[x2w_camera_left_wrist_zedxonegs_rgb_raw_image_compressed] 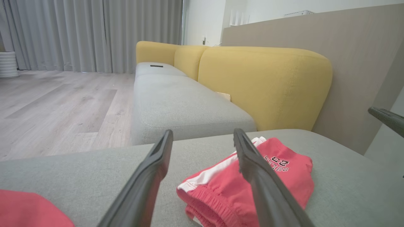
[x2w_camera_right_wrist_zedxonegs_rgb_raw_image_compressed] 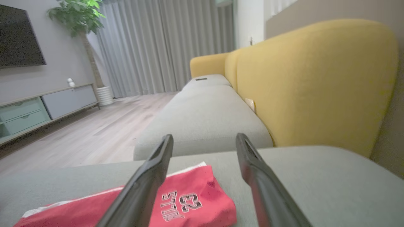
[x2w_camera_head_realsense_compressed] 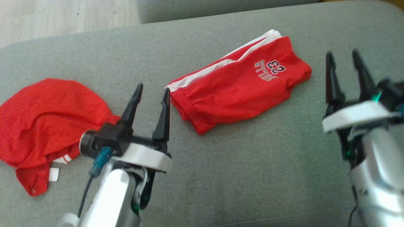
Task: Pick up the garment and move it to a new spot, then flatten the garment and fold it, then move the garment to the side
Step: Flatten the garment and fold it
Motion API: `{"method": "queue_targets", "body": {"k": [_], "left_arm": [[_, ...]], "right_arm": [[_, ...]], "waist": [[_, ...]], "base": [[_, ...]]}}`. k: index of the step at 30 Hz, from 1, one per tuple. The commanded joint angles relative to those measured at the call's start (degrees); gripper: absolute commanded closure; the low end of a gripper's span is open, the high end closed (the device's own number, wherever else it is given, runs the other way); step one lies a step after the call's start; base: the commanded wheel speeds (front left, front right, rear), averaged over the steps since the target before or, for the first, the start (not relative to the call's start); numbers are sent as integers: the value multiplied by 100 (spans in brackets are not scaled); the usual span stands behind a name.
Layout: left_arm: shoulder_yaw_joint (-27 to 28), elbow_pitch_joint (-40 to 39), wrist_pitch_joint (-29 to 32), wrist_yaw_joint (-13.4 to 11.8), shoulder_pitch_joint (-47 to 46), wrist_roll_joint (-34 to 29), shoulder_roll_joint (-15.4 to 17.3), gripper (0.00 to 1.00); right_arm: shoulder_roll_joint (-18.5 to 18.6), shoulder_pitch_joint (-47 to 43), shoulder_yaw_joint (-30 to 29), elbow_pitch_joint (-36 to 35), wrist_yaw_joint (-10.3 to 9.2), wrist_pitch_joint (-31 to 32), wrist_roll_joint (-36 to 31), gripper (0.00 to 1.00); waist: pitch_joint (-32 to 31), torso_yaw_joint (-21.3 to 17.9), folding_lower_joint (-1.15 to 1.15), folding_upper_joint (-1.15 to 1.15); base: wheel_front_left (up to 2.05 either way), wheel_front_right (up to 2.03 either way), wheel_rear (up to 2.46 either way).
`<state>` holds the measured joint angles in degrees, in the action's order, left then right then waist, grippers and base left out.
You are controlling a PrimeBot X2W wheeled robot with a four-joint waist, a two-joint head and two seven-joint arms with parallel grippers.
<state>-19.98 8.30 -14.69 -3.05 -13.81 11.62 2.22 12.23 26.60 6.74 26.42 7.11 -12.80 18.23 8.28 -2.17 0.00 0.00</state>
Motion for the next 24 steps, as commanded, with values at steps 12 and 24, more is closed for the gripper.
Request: {"method": "queue_targets", "body": {"k": [12, 24], "left_arm": [[154, -258, -30, -83, 486, 67, 65, 0], [-23, -262, -30, -38, 267, 11, 65, 0]], "right_arm": [[-868, -1159, -723, -1101, 37, 450, -617, 0], [-933, -929, -1112, -951, 37, 949, -288, 0]], "waist": [[-262, -95, 0, 0], [122, 155, 0, 0]], "base": [[0, 0, 0], [0, 0, 0]]}}
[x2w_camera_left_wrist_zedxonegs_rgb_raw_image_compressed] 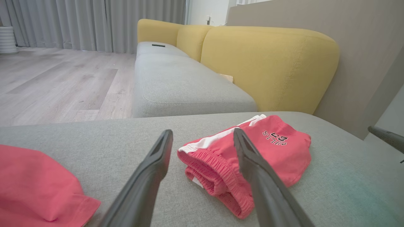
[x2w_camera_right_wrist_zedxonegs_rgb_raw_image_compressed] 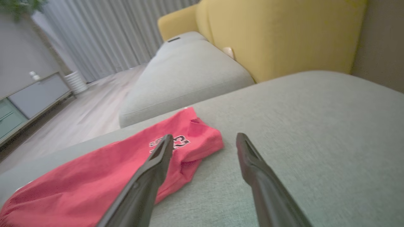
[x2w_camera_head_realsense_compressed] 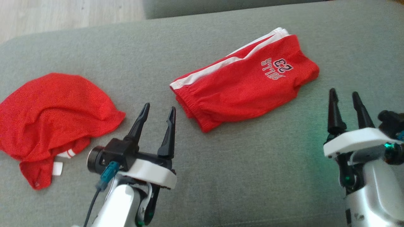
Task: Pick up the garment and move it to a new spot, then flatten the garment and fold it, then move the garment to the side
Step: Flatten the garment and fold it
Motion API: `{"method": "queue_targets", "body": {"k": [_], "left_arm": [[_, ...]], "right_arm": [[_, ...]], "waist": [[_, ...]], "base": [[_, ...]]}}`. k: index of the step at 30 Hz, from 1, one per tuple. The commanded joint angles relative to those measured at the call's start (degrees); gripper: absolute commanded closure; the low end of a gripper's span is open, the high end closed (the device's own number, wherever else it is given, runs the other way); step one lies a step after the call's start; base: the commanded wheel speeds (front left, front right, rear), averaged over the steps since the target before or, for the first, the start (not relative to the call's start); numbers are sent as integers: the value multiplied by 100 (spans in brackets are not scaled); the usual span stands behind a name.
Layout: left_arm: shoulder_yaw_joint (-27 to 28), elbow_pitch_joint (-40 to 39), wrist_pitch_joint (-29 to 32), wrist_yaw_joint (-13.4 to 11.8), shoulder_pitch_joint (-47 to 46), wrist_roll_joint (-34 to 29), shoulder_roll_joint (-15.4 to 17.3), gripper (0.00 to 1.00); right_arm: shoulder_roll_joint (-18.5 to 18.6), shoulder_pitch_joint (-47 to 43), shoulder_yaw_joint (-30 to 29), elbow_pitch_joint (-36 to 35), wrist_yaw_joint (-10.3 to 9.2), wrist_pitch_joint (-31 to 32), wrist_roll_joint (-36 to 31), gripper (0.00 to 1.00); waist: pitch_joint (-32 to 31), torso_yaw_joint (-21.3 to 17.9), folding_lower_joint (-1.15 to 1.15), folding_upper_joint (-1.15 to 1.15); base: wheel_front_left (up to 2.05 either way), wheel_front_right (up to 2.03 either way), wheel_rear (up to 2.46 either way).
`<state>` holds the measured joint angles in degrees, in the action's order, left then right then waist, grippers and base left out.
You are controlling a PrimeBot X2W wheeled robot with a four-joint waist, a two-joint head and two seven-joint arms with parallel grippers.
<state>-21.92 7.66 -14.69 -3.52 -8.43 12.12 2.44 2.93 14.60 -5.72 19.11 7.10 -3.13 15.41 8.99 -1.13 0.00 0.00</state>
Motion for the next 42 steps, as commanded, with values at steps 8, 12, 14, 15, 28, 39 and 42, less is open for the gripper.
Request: {"method": "queue_targets", "body": {"k": [8, 12, 14, 15, 28, 39, 42], "left_arm": [[-46, -115, -30, -47, -462, -64, 43, 0], [-106, -100, -30, -76, -620, -52, 43, 0], [-142, -118, -30, -91, -676, -24, 43, 0], [-163, -128, -30, -99, -697, -14, 43, 0], [-411, -227, -30, -216, -865, 118, 43, 0], [-476, -213, -30, -288, -929, 170, 43, 0], [-460, -186, -30, -282, -917, 173, 43, 0]], "right_arm": [[-4, 1063, -227, 1016, 39, 666, 1485, 0], [-4, 1518, -487, 1692, 39, 901, 1923, 0], [-4, 1727, -664, 2000, 39, 955, 1935, 0], [-4, 1830, -751, 2165, 39, 1011, 1938, 0], [82, 2816, -1509, 3363, 39, 1346, 1225, 0], [227, 3226, -1883, 3930, 39, 944, 671, 100], [229, 3226, -1909, 3972, 39, 786, 612, 100]], "waist": [[399, 401, 0, 0], [545, 622, 0, 0], [600, 721, 0, 0], [626, 764, 0, 0], [904, 1207, 0, 0], [920, 1216, 0, 0], [837, 1148, 0, 0]], "base": [[0, 0, 0], [0, 0, 0], [0, 0, 0], [0, 0, 0], [0, 0, 0], [0, 0, 0], [0, 0, 0]]}}
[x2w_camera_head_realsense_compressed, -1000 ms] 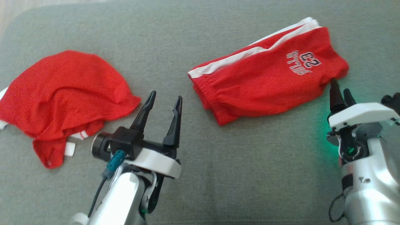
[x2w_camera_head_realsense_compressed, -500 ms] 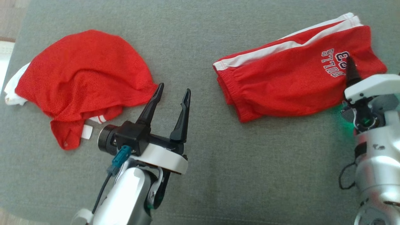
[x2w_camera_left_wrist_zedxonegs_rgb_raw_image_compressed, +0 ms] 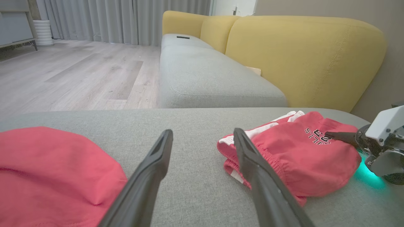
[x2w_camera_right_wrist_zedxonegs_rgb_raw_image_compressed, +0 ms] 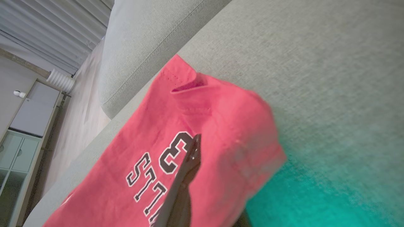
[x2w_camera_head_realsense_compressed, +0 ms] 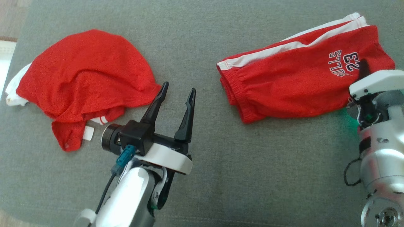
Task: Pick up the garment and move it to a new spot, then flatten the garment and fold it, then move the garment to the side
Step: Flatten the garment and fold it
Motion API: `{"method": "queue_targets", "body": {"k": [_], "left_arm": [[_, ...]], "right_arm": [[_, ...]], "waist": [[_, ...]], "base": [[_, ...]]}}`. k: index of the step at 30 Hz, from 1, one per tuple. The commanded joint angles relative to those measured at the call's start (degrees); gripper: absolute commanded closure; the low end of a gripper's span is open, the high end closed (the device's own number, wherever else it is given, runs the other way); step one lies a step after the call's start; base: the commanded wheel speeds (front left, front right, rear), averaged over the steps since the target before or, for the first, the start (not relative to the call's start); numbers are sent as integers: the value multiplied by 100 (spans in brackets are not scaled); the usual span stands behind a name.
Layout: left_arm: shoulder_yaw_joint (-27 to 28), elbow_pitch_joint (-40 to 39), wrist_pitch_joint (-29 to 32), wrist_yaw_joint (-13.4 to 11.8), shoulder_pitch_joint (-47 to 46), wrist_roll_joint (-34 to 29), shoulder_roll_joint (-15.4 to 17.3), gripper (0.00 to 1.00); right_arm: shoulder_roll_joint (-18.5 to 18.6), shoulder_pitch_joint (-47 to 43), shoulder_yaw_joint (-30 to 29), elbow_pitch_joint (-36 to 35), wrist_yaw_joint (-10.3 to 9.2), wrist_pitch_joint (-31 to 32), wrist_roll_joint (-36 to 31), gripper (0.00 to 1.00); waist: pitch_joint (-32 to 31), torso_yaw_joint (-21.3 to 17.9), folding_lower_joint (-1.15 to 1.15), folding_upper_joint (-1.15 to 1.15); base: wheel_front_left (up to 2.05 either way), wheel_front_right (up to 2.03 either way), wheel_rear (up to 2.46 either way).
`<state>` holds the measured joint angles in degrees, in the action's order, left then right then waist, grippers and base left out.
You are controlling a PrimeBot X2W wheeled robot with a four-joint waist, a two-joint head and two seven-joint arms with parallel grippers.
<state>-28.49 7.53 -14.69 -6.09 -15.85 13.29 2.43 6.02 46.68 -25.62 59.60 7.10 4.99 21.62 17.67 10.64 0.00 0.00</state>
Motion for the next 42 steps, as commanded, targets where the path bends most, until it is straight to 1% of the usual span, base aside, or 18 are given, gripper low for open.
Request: {"method": "queue_targets", "body": {"k": [1, 5, 8, 13, 15, 19, 22, 25, 27, 30, 32, 33, 34, 35, 36, 39, 42], "left_arm": [[205, -162, -30, -19, -166, 55, 44, 0], [245, -132, -30, 5, -104, 43, 44, 0], [277, -109, -30, 26, -40, 38, 44, 0], [308, -78, -30, 67, 56, 25, 44, 0], [321, -84, -30, 70, 104, 28, 44, 0], [316, -122, -30, 67, 202, 22, 44, 0], [314, -119, -30, 81, 257, 24, 44, 0], [381, -161, -30, 56, 285, 1, 44, 0], [414, -187, -30, 60, 323, -4, 44, 0], [445, -170, -30, 93, 378, -20, 44, 0], [452, -151, -30, 115, 409, -26, 44, 0], [452, -151, -30, 115, 409, -26, 44, 0], [471, -139, -30, 125, 445, -16, 44, 0], [478, -130, -30, 134, 468, -16, 44, 0], [478, -130, -30, 134, 468, -16, 44, 0], [490, -103, -30, 159, 549, -22, 44, 0], [502, -90, -30, 176, 627, -29, 44, 0]], "right_arm": [[-72, -2, 77, -73, 39, -88, -31, 100], [-14, -147, -101, -22, 39, -327, -69, 100], [132, -337, -498, 182, 39, -520, -251, 100], [289, -601, -1147, 375, 39, -886, -777, 100], [265, -649, -1324, 358, 39, -981, -968, 100], [105, -613, -1581, 205, 39, -1069, -1190, 100], [-55, -519, -1583, 53, 39, -1081, -1298, 100], [-200, -432, -1352, -98, 39, -1086, -1314, 100], [-268, -407, -1112, -187, 39, -1087, -1213, 100], [-306, -447, -627, -285, 39, -1090, -935, 100], [-310, -470, -101, -236, 39, -1088, -534, 100], [-310, -470, -101, -236, 39, -1088, -534, 100], [-311, -537, 494, -245, 39, -1100, -52, 100], [-311, -597, 803, -293, 39, -1102, 194, 100], [-311, -597, 803, -293, 39, -1102, 194, 100], [-312, -883, 1642, -574, 39, -1117, 849, 100], [-313, -1214, 2321, -954, 39, -1112, 1374, 100]], "waist": [[-68, -60, 0, 0], [-238, -195, 0, 0], [-389, -289, 0, 0], [-616, -353, 0, 0], [-674, -357, 0, 0], [-722, -348, 0, 0], [-763, -317, 0, 0], [-819, -290, 0, 0], [-884, -264, 0, 0], [-998, -214, 0, 0], [-1077, -170, 0, 0], [-1077, -170, 0, 0], [-1160, -141, 0, 0], [-1197, -129, 0, 0], [-1197, -129, 0, 0], [-1313, -86, 0, 0], [-1407, -35, 0, 0]], "base": [[0, 0, 0], [0, 0, 0], [0, 0, 0], [0, 0, 0], [0, 0, 0], [0, 0, 0], [0, 0, 0], [0, 0, 0], [0, 0, 0], [0, 0, 0], [0, 0, 0], [0, 0, 0], [0, 0, 0], [0, 0, 0], [0, 0, 0], [0, 0, 0], [0, 0, 0]]}}
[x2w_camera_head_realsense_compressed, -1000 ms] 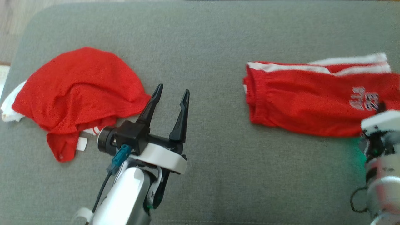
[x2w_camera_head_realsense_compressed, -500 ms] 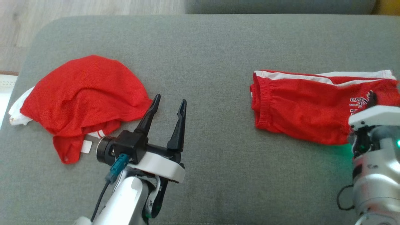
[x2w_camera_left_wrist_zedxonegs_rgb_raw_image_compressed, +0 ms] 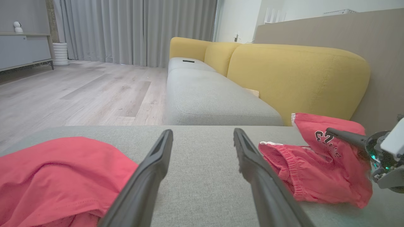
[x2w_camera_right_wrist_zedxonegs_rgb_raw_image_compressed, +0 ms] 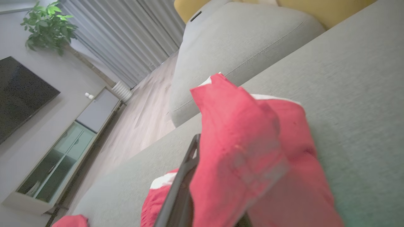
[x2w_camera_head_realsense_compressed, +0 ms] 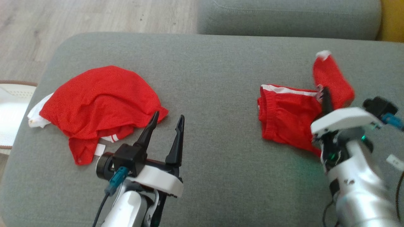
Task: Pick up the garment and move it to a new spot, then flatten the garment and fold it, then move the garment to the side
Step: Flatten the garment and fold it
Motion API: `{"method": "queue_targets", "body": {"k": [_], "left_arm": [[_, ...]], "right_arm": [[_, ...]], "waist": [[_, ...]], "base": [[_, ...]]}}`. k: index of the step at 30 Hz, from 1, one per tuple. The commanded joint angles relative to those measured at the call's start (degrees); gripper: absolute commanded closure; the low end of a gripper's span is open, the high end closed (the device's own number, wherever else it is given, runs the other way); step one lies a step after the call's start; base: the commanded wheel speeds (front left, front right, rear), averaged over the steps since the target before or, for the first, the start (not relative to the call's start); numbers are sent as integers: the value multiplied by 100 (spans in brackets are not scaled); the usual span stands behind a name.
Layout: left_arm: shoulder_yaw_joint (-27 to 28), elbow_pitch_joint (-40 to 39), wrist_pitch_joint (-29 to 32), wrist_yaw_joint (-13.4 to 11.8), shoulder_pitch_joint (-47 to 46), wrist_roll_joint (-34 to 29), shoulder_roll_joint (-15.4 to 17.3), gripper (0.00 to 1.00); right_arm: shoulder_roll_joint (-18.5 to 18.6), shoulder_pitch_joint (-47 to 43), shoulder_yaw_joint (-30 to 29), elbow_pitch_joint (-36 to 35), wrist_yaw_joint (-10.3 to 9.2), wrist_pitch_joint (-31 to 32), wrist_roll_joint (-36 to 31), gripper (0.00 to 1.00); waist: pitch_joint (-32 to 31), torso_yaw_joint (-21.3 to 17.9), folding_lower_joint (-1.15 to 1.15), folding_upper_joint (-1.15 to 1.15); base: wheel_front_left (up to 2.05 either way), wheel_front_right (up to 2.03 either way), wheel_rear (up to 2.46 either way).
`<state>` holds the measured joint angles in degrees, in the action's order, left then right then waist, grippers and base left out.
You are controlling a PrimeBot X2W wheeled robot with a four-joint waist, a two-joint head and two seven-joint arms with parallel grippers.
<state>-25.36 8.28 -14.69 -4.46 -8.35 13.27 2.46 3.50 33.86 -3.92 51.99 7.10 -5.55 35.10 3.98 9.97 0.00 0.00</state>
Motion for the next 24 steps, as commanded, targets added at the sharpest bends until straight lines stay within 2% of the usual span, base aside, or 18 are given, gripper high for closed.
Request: {"method": "queue_targets", "body": {"k": [1, 9, 19, 20, 21, 22, 24], "left_arm": [[198, -161, -30, 15, -98, -33, 42, 0], [259, -156, -30, 55, 15, -62, 42, 0], [236, -198, -30, 20, -13, -41, 42, 0], [231, -199, -30, 14, -18, -36, 42, 0], [229, -200, -30, 8, -24, -31, 42, 0], [226, -201, -30, 5, -31, -27, 42, 0], [222, -201, -30, -1, -42, -19, 42, 0]], "right_arm": [[-61, -35, 339, -320, 39, -53, 162, 100], [-61, -590, 1268, -988, 39, 4, 651, 100], [-62, -662, 1927, -1161, 39, 50, 678, 100], [-62, -662, 2004, -1162, 39, 47, 642, 63], [-62, -662, 2056, -1158, 39, 26, 616, 3], [-62, -661, 2088, -1146, 39, 4, 614, 0], [-62, -655, 2203, -1142, 39, -18, 626, 0]], "waist": [[-62, 47, 0, 0], [-147, 168, 0, 0], [-52, 241, 0, 0], [-42, 243, 0, 0], [-32, 244, 0, 0], [-25, 247, 0, 0], [-14, 253, 0, 0]], "base": [[0, 0, 0], [0, 0, 0], [0, 0, 0], [0, 0, 0], [0, 0, 0], [0, 0, 0], [0, 0, 0]]}}
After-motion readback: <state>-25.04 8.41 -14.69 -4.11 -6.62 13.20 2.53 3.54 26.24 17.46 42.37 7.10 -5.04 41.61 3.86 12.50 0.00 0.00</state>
